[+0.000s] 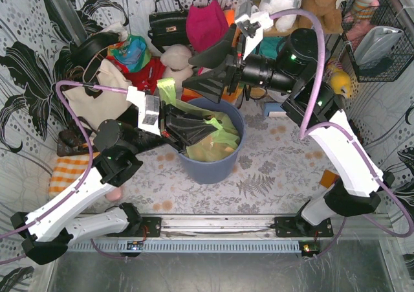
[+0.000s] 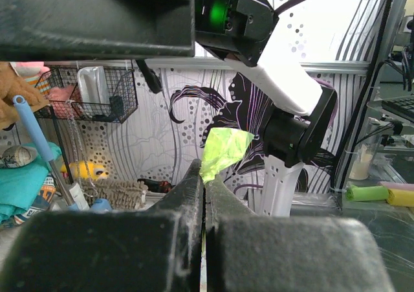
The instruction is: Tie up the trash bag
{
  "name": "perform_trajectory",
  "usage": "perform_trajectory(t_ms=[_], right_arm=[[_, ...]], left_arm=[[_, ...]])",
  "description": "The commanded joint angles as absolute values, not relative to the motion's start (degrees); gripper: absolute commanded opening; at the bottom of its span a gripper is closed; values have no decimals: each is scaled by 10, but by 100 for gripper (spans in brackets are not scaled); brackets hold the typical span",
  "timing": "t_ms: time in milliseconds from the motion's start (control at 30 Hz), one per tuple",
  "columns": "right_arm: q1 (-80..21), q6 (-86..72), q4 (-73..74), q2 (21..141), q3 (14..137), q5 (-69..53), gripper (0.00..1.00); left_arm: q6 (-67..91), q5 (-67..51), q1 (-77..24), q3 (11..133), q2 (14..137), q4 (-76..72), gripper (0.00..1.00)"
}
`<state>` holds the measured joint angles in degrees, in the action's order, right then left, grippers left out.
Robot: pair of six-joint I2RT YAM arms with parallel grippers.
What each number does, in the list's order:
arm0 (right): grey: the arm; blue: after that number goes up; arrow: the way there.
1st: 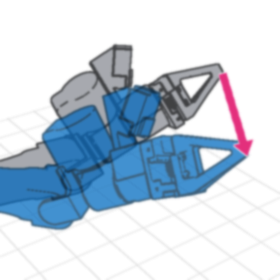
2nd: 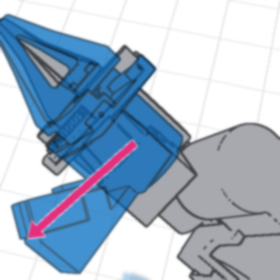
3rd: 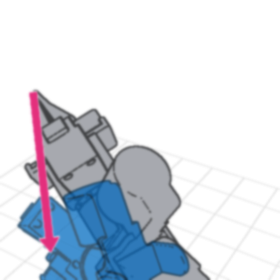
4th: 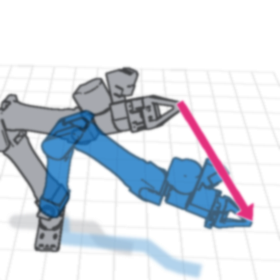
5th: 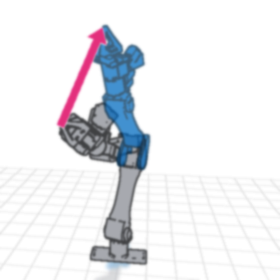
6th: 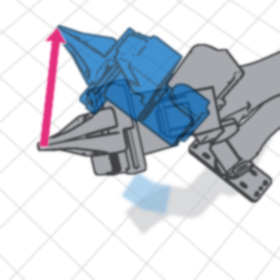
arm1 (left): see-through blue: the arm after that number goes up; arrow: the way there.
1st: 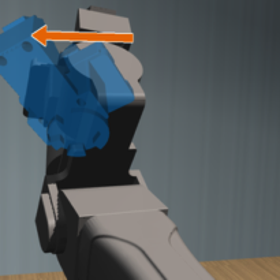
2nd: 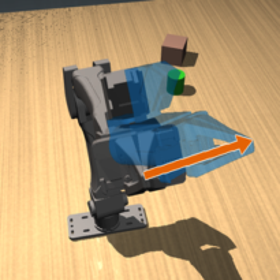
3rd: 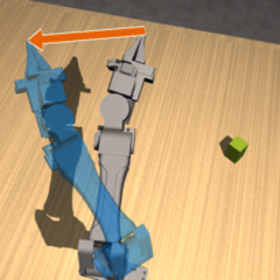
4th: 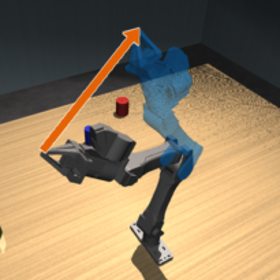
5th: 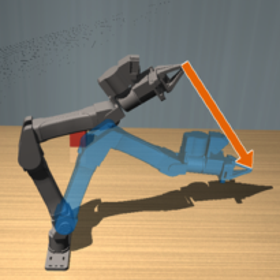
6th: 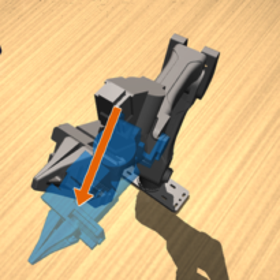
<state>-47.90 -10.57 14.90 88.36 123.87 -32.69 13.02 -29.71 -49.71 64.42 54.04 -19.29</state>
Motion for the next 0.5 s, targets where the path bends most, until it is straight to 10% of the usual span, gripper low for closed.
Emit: perform_trajectory(t_ms=[0,467], right_arm=[[-482,-162,116,880,1212,-348,66],[-487,-265,55,932,1228,-408,48]], left_arm=[[137,-311,-495,639,531,-204,0],[139,-308,-495,637,533,-206,0]])
